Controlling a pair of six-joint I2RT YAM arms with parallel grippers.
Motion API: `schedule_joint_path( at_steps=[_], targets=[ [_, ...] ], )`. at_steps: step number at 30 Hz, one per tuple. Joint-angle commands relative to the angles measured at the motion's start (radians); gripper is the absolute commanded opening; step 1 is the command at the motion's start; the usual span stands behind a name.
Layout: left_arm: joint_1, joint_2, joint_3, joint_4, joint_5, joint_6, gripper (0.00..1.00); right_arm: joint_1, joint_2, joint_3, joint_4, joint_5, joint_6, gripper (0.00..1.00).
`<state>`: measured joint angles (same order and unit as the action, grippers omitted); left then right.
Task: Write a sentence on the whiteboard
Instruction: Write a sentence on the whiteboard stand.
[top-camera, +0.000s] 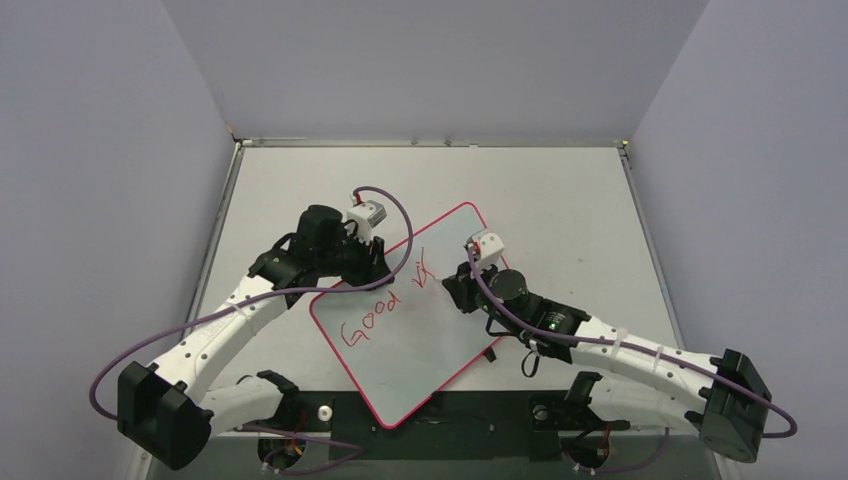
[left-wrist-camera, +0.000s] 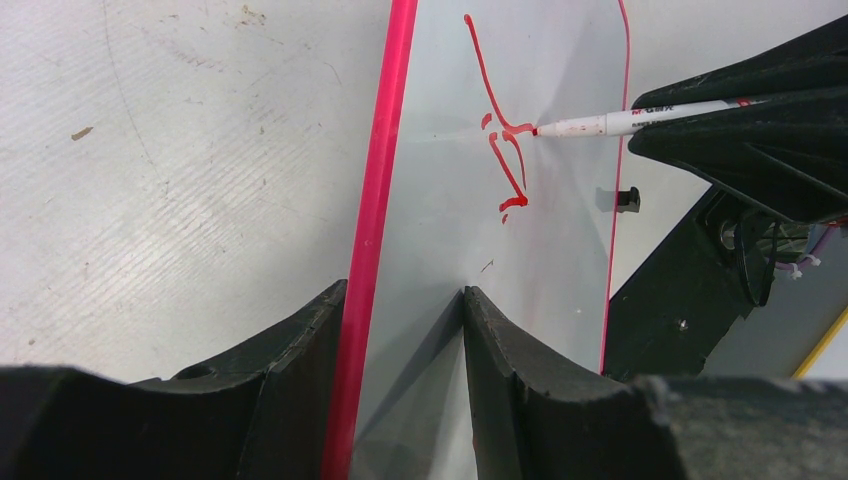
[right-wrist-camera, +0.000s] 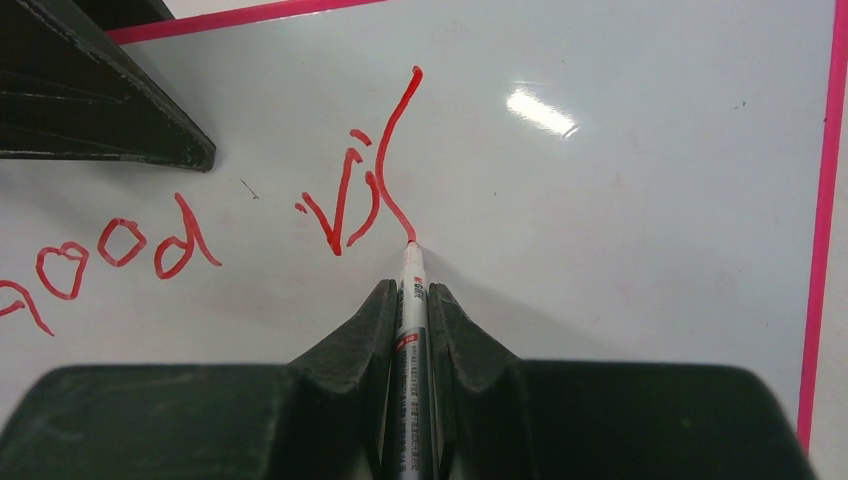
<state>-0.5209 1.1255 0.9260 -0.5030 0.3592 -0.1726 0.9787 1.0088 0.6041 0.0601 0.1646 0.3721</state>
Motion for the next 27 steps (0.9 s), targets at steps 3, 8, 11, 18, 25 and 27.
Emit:
schedule_joint_path(
  at_steps=[3,8,11,18,25,27],
  targets=[
    [0.005,-0.026,0.008,0.024,-0.104,0.071,0.0,0.027,-0.034,0.005,-0.038,0.012,-0.005,0.0],
    [0.006,-0.027,0.007,0.025,-0.105,0.071,0.0,0.029,-0.034,0.063,-0.029,0.012,-0.018,0.0],
    [0.006,-0.03,0.008,0.024,-0.105,0.071,0.0,0.029,-0.009,0.095,-0.025,0.024,-0.035,0.0],
    [0.005,-0.038,0.007,0.026,-0.1,0.07,0.0,0.028,0.061,0.144,0.001,0.039,-0.063,0.0],
    [0.005,-0.049,0.006,0.027,-0.098,0.071,0.0,0.023,0.118,0.173,0.022,0.041,-0.066,0.0],
    [0.005,-0.054,0.006,0.029,-0.098,0.071,0.0,0.022,0.127,0.174,0.023,0.046,-0.069,0.0]
  ],
)
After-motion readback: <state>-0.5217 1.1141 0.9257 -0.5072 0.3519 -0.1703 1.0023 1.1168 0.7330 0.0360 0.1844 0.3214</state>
